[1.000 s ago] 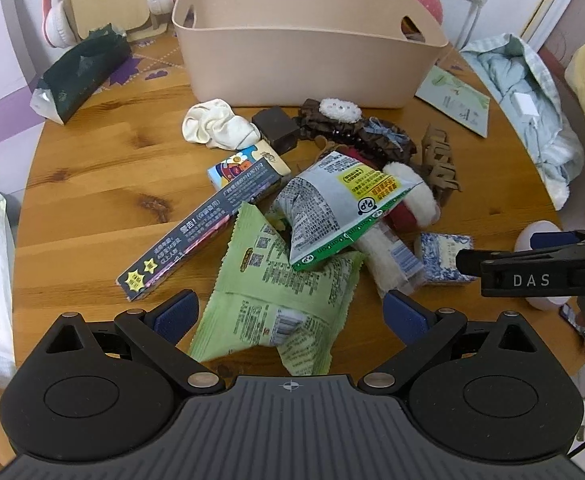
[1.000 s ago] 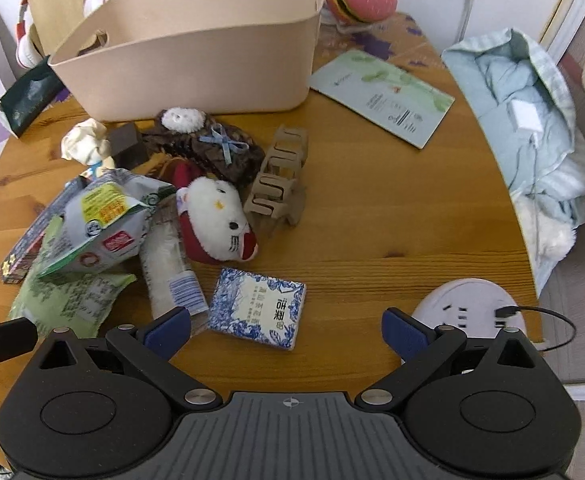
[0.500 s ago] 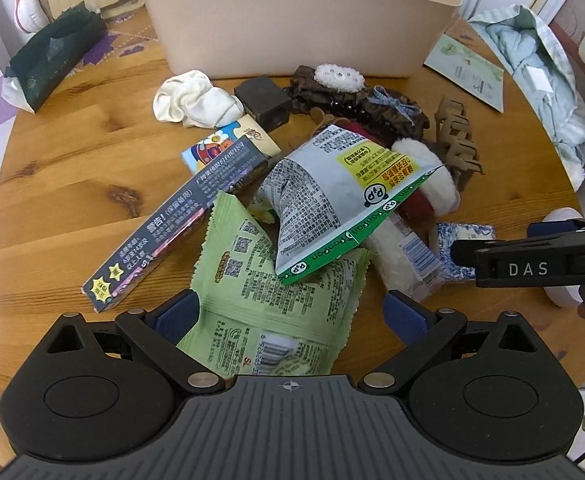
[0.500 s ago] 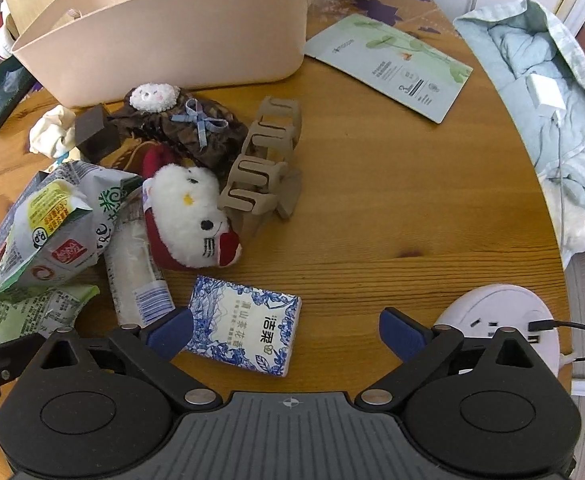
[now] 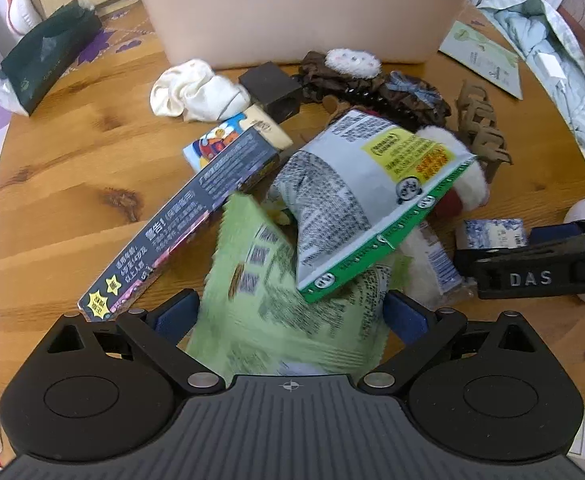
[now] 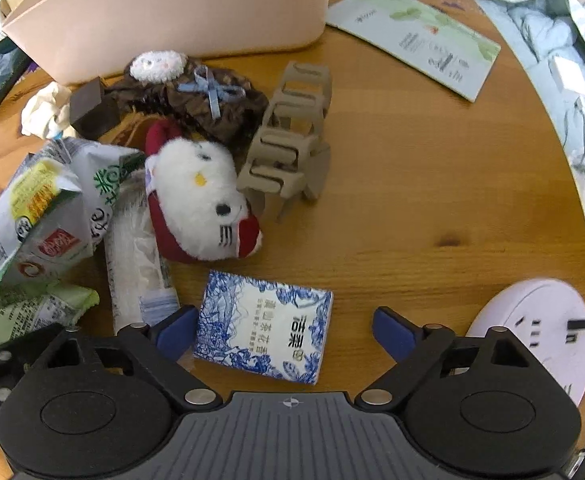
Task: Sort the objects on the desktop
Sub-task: 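Reach the left tool to the green snack bag while the right tool reaches the blue-and-white tissue pack, then close the left gripper on the green bag while the right gripper grasps the tissue pack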
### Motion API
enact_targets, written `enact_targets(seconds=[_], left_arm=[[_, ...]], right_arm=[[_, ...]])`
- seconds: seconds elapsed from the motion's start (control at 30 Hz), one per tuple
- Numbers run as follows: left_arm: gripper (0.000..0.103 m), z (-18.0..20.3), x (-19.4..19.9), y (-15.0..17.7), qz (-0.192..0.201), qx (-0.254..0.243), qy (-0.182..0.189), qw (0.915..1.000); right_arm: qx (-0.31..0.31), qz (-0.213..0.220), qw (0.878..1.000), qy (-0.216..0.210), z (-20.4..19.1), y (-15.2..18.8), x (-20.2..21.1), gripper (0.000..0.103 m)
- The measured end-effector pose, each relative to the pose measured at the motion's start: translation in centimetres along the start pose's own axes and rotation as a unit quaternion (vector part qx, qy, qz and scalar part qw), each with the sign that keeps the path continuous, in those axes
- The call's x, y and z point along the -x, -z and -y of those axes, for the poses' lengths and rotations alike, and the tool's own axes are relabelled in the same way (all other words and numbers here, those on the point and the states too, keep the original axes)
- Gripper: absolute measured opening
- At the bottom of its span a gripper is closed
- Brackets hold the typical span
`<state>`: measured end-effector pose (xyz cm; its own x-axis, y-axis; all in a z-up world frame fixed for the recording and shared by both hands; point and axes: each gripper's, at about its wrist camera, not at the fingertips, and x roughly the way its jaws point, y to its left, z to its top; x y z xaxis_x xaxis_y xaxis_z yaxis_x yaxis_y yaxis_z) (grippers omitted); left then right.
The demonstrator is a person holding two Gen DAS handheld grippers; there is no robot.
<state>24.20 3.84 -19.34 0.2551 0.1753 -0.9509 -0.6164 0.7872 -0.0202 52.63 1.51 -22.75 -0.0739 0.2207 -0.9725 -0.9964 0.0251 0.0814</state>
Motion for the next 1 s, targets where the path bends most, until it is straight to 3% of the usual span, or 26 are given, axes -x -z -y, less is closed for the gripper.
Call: enact_targets(seconds=[0.1,0.17,0.23,0.4,0.57,1.0], left_arm=[[0.096,-0.1,-0.6,0.4,-0.004,-0.001,-0.003,1.0000],[0.077,0.0,-1.0,0.7,-0.011,-0.001,0.001,0.9999],[0.073,0.1,-1.2,0.9,-0.018,0.003,0.008,0.9998],[0.071,0.0,-1.2,1.4,-0.016,0.013,0.006,0.9998],[0.068,-0.1,-0.9,1.7,-0.008,0.017,0.007,0.9998],[0.057,-1.1,0.8,2.5,0.012,0.062,-0.006,0.9980]], right_arm=[[-0.001,0.005,1.000,0.001,0.0,0.2,0.1,0.096],[-0.006,0.008,1.000,0.000,0.1,0.2,0.2,0.094],[-0.005,0.008,1.000,0.001,0.2,0.2,0.3,0.089],[-0.003,0.013,1.000,0.004,0.1,0.2,0.4,0.082],[-0.005,0.025,1.000,0.008,0.4,0.1,0.7,0.062],[-0.022,0.029,0.999,-0.009,0.8,0.7,1.7,0.062]])
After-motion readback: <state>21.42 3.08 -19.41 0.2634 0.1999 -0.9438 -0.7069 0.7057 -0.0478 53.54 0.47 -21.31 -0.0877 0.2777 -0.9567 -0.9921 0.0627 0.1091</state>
